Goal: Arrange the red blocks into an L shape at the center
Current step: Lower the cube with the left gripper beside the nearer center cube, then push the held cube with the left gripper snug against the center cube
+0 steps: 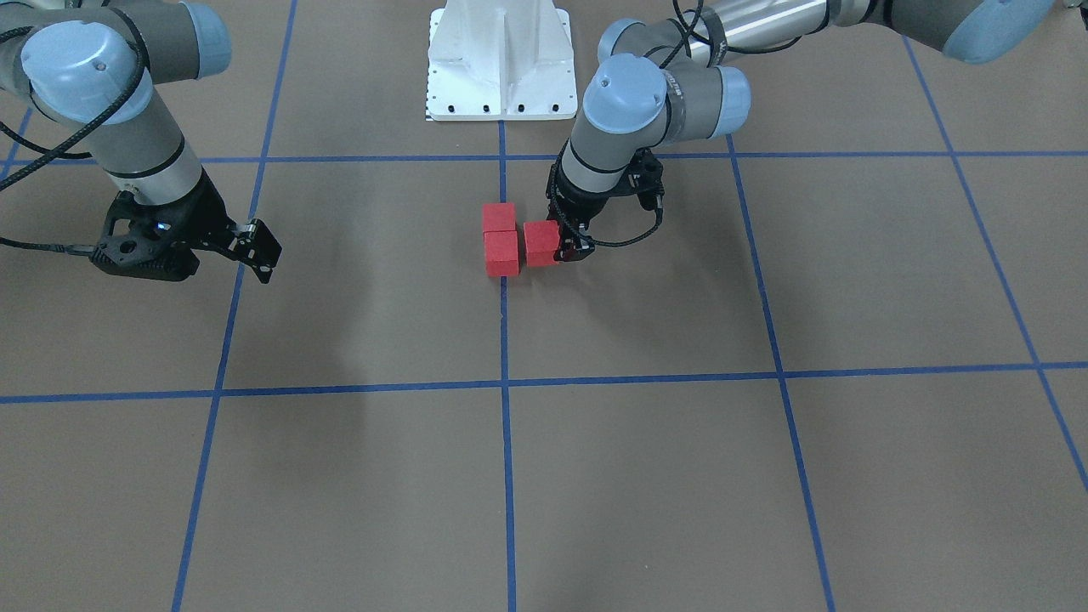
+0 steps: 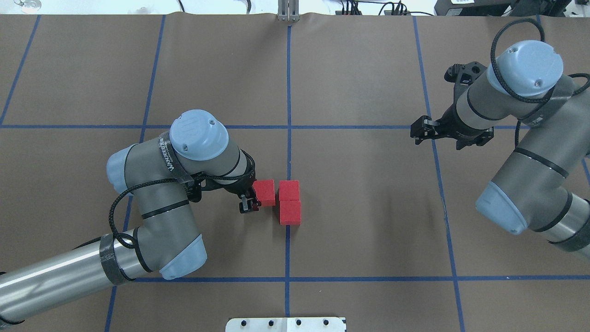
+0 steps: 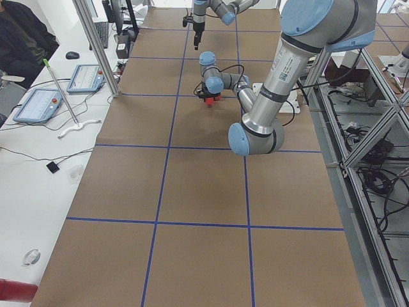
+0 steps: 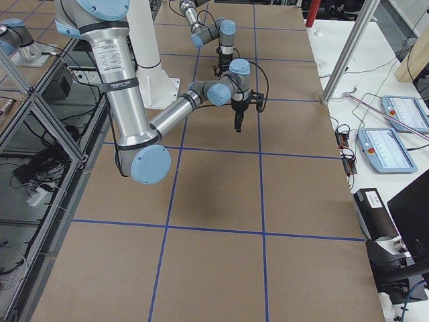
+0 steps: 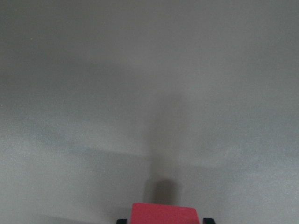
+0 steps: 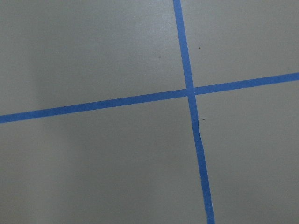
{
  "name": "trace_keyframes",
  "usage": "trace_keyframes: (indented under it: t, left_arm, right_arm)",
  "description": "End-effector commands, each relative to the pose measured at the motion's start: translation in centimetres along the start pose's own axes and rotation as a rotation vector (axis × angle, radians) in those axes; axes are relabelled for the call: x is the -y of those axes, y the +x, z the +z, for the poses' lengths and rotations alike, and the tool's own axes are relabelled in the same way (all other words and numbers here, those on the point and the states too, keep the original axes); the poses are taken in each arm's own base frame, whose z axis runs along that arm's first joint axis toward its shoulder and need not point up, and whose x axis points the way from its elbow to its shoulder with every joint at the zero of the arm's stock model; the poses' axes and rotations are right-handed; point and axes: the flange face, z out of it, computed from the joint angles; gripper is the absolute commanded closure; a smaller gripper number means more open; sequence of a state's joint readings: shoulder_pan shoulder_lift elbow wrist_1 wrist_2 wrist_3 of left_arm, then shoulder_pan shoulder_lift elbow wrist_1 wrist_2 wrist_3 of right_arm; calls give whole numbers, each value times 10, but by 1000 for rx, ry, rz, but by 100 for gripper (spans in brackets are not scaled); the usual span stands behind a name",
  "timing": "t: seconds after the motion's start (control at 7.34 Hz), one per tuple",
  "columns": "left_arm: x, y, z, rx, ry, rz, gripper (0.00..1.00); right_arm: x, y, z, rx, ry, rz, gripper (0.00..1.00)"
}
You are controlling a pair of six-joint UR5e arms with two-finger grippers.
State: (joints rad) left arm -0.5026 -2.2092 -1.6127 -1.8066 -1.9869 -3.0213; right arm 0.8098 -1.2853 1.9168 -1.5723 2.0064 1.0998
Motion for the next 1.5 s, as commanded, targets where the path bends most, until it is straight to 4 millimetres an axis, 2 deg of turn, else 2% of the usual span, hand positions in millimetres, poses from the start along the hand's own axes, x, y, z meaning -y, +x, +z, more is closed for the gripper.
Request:
trace_keyframes:
  t: [0.0, 1.36]
  left_arm:
    - [1, 1, 4, -4, 4, -4, 100]
    - [-8, -1, 12, 3, 11, 3, 100]
  right_arm:
    - [0, 0, 0, 0, 0, 0, 1]
    - [-1, -1, -2, 4, 2, -2, 1]
